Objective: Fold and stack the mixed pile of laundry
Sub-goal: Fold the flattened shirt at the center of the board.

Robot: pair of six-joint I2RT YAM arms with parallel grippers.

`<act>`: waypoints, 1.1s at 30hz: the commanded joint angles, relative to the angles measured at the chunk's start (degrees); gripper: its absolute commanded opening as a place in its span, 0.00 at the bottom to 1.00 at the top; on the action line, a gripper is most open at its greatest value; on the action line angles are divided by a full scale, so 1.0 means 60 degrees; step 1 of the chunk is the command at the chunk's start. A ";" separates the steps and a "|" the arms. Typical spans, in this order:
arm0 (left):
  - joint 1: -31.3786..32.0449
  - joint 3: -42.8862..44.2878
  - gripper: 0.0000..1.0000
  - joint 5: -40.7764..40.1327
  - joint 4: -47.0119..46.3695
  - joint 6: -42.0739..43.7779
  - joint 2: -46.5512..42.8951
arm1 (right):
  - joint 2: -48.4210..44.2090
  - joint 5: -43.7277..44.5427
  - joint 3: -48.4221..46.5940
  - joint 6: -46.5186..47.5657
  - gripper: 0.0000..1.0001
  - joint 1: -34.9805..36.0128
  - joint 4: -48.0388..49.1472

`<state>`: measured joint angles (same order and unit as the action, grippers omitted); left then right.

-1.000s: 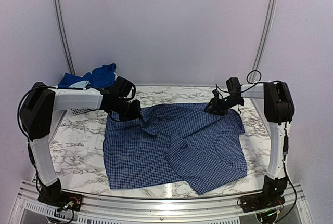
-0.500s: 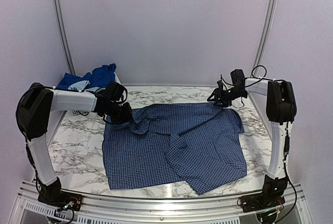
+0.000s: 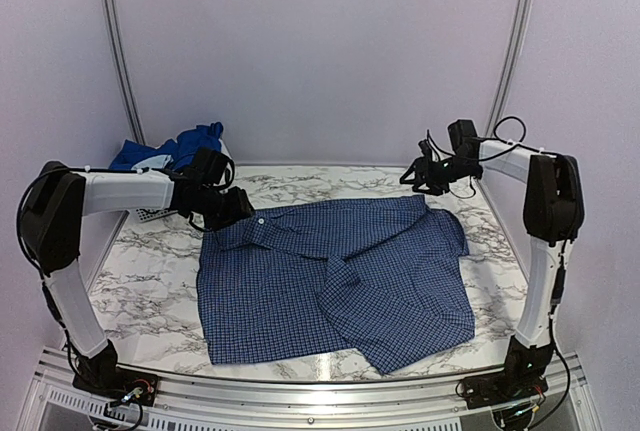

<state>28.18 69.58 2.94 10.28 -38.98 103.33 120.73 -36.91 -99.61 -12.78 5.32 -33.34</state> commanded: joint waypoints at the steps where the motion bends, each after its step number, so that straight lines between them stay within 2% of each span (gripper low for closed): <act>1: 0.0006 0.0143 0.62 0.0577 0.0194 0.0856 -0.0011 | -0.0204 -0.0427 0.0605 0.0227 0.57 0.0510 0.0054; 4: -0.0003 0.0229 0.72 0.0666 0.0389 0.0879 0.0256 | -0.0338 -0.0578 0.1075 0.0208 0.56 0.0635 0.0159; 6: 0.0003 0.0411 0.73 0.0741 0.0622 0.0883 0.0524 | -0.0628 -0.0821 0.1676 0.0129 0.56 0.0651 0.0353; 10: 0.0032 0.0480 0.67 0.1056 0.0758 0.1161 0.0767 | -0.1391 -0.0847 0.2648 0.0417 0.56 0.0651 0.0289; 13: 0.0014 0.0603 0.66 0.0545 0.1406 0.1349 0.0987 | -0.1687 -0.0716 0.3247 0.0644 0.56 0.0643 0.0181; 19: -0.0357 0.1082 0.53 0.0001 0.2236 0.1168 0.1809 | -0.2302 -0.1031 0.4174 0.0595 0.55 0.0651 0.0291; 23: -0.0636 0.1755 0.52 -0.0174 0.2503 0.1382 0.2447 | -0.2878 -0.1484 0.4543 0.0846 0.55 0.0673 -0.0044; 27: -0.1202 0.2393 0.52 0.0372 0.2809 0.1379 0.3155 | -0.3308 -0.1713 0.4943 0.1085 0.55 0.1090 -0.0259; 33: -0.1346 0.2453 0.71 0.0481 0.2802 0.1805 0.2369 | -0.3466 -0.1672 0.5065 0.1439 0.58 0.2493 -0.0217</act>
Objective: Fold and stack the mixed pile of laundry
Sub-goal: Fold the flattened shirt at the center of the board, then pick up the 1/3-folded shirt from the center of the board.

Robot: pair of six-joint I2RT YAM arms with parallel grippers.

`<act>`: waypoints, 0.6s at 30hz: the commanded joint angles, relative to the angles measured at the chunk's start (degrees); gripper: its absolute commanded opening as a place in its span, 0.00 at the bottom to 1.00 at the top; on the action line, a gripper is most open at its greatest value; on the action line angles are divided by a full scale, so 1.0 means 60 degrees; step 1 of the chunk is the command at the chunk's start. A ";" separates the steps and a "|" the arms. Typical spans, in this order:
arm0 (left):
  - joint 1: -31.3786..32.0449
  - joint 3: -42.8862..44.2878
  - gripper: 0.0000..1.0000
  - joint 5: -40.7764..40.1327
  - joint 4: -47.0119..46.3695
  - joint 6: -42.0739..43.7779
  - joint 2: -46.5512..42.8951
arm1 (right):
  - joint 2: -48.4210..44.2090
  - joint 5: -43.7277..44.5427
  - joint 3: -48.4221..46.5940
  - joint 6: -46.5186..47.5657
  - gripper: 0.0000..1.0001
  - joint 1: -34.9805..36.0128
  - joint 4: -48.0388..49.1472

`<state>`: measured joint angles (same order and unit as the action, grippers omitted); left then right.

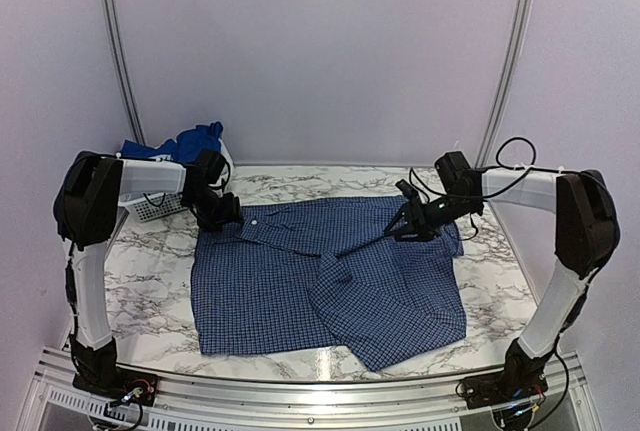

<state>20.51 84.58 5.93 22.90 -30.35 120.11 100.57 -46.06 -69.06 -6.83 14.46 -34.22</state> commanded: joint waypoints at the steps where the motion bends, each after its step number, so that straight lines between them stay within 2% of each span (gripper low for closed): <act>1: -0.0056 -0.0142 0.75 0.0008 0.0676 0.0421 -0.0675 | -0.0049 -0.0070 -0.0051 0.0430 0.59 0.1239 0.0024; 7: 0.0477 -0.0859 0.98 -0.0033 0.0510 0.0848 -0.2412 | 0.0769 0.0192 -0.0520 0.0347 0.66 0.2413 0.0548; 11: 0.0886 -0.1833 0.99 -0.0029 0.0120 0.0712 -0.3408 | 0.1689 0.0073 -0.1370 0.0464 0.75 0.3060 0.0581; 14: 0.1110 -0.2826 0.99 -0.0079 -0.0410 0.0575 -0.4154 | 0.2333 0.0031 -0.1866 0.0563 0.77 0.3445 0.0501; 16: 0.1224 -0.3449 0.99 -0.0360 -0.0727 0.0447 -0.4761 | 0.2738 0.0165 -0.2189 0.0665 0.74 0.3677 0.0349; 18: 0.1285 -0.4104 0.99 -0.0568 -0.1159 0.0412 -0.5505 | 0.2974 0.0338 -0.2433 0.0780 0.65 0.3827 0.0147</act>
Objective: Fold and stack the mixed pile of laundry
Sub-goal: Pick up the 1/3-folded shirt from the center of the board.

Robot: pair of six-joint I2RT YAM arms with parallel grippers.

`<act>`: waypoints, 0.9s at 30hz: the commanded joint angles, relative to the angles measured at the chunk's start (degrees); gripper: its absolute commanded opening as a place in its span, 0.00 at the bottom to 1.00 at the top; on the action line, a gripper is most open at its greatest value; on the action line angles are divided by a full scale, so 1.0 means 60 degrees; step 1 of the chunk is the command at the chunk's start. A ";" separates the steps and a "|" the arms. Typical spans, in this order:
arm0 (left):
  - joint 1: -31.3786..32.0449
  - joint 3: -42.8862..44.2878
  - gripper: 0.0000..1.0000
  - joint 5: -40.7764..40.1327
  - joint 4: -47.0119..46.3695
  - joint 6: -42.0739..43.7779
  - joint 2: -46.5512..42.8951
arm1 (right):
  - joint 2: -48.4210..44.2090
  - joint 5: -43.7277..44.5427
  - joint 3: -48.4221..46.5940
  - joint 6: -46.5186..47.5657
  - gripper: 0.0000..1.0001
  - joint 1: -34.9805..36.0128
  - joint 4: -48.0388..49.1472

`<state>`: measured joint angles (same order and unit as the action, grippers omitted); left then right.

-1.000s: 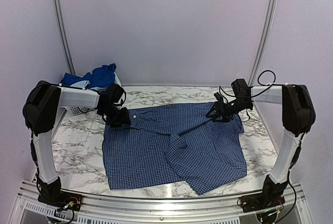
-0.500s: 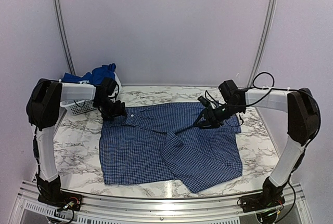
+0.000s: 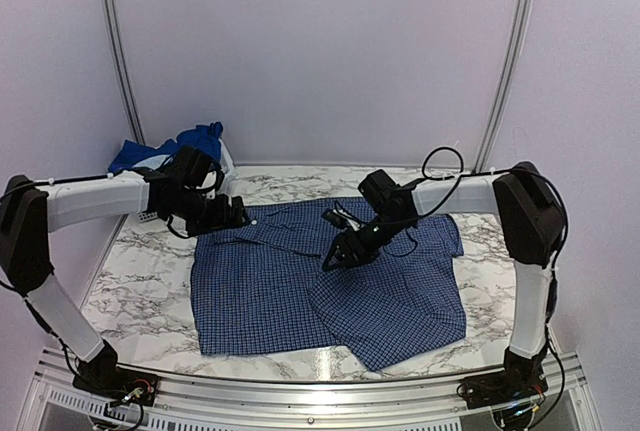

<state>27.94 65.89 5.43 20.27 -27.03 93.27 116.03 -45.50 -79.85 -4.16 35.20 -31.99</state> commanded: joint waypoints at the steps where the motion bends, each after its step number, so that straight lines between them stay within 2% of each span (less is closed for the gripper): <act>1: 0.0085 -0.1311 0.99 -0.0589 -0.0915 -0.0139 -0.1438 | 0.0420 0.0280 -0.0685 0.0365 0.56 0.0397 -0.0289; 4: 0.0089 -0.2114 0.99 -0.0541 -0.1286 0.0007 -0.2553 | 0.0030 0.0430 -0.0825 0.0445 0.16 0.0380 -0.0515; 5: 0.0089 -0.2307 0.99 -0.0318 -0.1286 0.0132 -0.2825 | -0.0201 0.0491 -0.0891 0.0423 0.06 0.0385 -0.0612; 6: 0.0089 -0.2474 0.99 0.0054 -0.1238 0.0246 -0.3066 | -0.0477 0.0612 -0.0961 0.0391 0.00 0.0375 -0.0680; 9: 0.0530 -0.2944 0.98 0.0755 -0.0938 0.0206 -0.3703 | -0.1393 0.0889 -0.1277 0.0145 0.00 0.0247 -0.0795; 11: 0.1285 -0.2995 0.93 0.0378 -0.0268 0.0257 -0.3805 | -0.1939 0.1053 -0.1552 -0.0047 0.00 0.0068 -0.0811; 14: 0.2421 -0.3013 0.81 0.0024 0.0778 0.0053 -0.3790 | -0.2462 0.1460 -0.2133 -0.0105 0.00 -0.0267 -0.1041; 17: 0.3445 -0.3106 0.76 -0.0619 0.1462 -0.0328 -0.4023 | -0.2713 0.1742 -0.2836 -0.0144 0.00 -0.0732 -0.1226; 23: 0.4074 -0.3533 0.68 -0.0837 0.2684 -0.1343 -0.4493 | -0.2673 0.2264 -0.4639 0.0130 0.00 -0.1110 -0.1940; 27: 0.4245 -0.3823 0.61 -0.0830 0.3345 -0.2522 -0.4717 | -0.2850 0.2503 -0.5058 0.0264 0.00 -0.1123 -0.2296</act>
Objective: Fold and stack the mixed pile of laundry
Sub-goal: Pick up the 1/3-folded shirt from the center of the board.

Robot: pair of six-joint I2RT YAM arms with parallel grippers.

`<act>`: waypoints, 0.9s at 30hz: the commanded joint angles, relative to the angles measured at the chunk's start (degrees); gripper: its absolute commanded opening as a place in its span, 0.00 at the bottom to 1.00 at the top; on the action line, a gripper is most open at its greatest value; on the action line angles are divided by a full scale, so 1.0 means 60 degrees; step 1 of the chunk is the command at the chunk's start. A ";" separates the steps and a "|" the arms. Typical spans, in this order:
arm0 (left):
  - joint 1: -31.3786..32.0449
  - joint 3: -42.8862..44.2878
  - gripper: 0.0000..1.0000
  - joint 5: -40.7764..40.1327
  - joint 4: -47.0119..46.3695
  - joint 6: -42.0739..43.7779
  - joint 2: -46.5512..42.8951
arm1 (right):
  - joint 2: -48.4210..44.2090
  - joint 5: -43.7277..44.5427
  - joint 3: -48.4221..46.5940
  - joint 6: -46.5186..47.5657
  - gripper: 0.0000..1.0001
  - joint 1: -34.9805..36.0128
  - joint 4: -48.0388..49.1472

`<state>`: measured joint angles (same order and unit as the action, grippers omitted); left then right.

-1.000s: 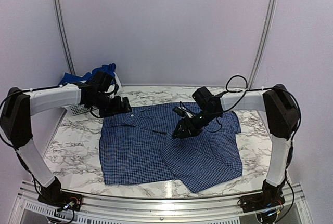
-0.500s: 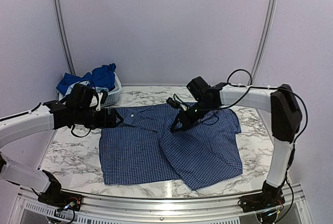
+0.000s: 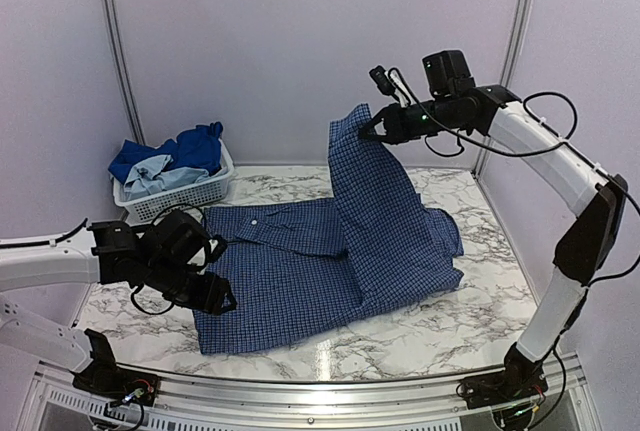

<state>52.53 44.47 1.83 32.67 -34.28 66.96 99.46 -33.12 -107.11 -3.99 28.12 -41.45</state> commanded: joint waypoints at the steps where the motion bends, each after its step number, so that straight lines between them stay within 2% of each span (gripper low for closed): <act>1: 0.0170 -0.0335 0.60 -0.0165 0.1387 -0.1764 -0.0415 | -0.0202 0.0484 -0.0468 0.0254 0.00 0.0058 -0.0746; 5: 0.0710 -0.0935 0.64 -0.0574 0.1462 -0.3484 -0.1650 | -0.0810 0.0632 0.0226 0.0302 0.00 0.0055 -0.0774; 9: 0.1152 -0.1619 0.64 -0.0625 0.1533 -0.3573 -0.2696 | -0.1404 0.0701 0.1050 0.0306 0.00 0.0045 -0.0732; 12: 0.1509 -0.1835 0.63 -0.0651 0.1762 -0.3932 -0.2610 | -0.1747 0.0748 0.1354 0.0193 0.00 0.0019 -0.0748; 15: 0.1671 -0.1965 0.62 -0.0470 0.1656 -0.5014 -0.2266 | -0.2081 0.1069 0.1451 0.0079 0.00 -0.0133 -0.0767; 18: 0.1940 -0.2153 0.63 -0.0819 0.1218 -0.6168 -0.2723 | -0.2269 0.0962 0.1453 -0.0050 0.00 -0.0510 -0.0687; 22: 0.1960 -0.3363 0.66 -0.0572 -0.0014 -0.7727 -0.3947 | -0.2245 0.0783 0.1391 -0.0083 0.00 -0.0687 -0.0621; 27: 0.1982 -0.4099 0.66 -0.0216 -0.0732 -0.8484 -0.4381 | -0.2214 0.0680 0.1391 -0.0053 0.00 -0.0687 -0.0606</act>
<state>64.05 21.78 -0.97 33.17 -78.50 41.21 86.46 -28.32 -98.17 -3.46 24.18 -45.95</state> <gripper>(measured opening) 0.655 0.003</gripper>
